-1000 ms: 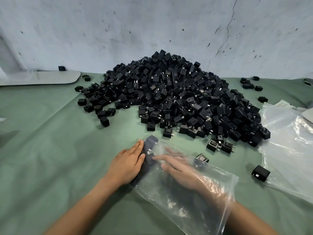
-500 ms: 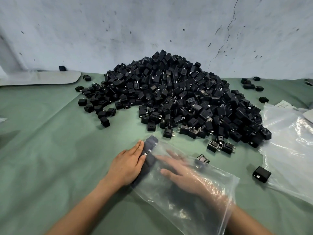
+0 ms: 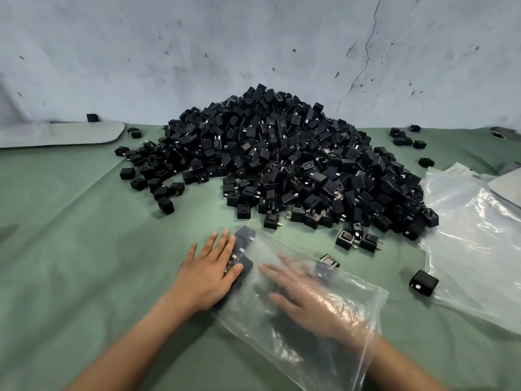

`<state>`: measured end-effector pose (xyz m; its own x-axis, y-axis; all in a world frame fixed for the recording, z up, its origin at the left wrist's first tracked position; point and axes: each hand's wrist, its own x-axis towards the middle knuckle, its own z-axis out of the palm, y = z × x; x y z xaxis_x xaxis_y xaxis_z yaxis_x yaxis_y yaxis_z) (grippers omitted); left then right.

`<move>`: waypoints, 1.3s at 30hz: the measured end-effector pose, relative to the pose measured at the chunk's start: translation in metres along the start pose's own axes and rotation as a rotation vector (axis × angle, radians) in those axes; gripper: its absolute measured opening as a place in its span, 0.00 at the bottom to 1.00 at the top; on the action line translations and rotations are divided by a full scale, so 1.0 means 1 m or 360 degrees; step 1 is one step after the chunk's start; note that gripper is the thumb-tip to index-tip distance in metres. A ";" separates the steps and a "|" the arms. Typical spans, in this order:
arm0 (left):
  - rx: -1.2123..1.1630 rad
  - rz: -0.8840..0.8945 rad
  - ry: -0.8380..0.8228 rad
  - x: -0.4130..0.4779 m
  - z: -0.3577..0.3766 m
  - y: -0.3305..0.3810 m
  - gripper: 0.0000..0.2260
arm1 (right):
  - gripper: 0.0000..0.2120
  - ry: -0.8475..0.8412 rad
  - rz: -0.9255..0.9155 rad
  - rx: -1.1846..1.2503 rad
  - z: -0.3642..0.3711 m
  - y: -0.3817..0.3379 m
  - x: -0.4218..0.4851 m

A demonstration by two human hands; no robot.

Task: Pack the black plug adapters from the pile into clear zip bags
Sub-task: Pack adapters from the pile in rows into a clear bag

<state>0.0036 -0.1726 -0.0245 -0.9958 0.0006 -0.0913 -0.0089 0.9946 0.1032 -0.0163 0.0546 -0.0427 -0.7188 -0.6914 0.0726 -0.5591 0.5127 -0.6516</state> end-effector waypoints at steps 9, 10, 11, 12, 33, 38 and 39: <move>0.0011 0.0029 0.0111 -0.010 0.012 0.015 0.28 | 0.09 0.0607 0.0064 -0.0230 -0.076 0.019 -0.114; 0.0022 0.0023 0.0114 -0.010 0.012 0.016 0.29 | 0.10 0.0820 0.0139 -0.0197 -0.084 0.016 -0.114; 0.0032 0.0022 0.0108 -0.009 0.012 0.016 0.29 | 0.10 0.1002 0.0224 -0.0141 -0.092 0.015 -0.112; 0.0039 0.0025 0.0097 -0.009 0.012 0.016 0.29 | 0.11 0.1149 0.0291 -0.0112 -0.098 0.015 -0.106; 0.0055 0.0049 -0.0043 -0.005 -0.003 0.020 0.29 | 0.14 0.0061 0.0523 -0.0431 -0.109 0.044 -0.020; 0.0065 0.0047 -0.0068 -0.005 -0.004 0.022 0.30 | 0.05 0.0592 0.0604 -0.1033 -0.094 0.042 -0.046; 0.0075 0.0051 -0.0075 -0.005 -0.005 0.022 0.30 | 0.04 0.0608 0.0570 -0.1112 -0.093 0.043 -0.051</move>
<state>0.0081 -0.1514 -0.0172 -0.9901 0.0362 -0.1356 0.0283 0.9978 0.0602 -0.0421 0.1596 -0.0044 -0.9193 -0.2751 0.2815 -0.3083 0.9479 -0.0806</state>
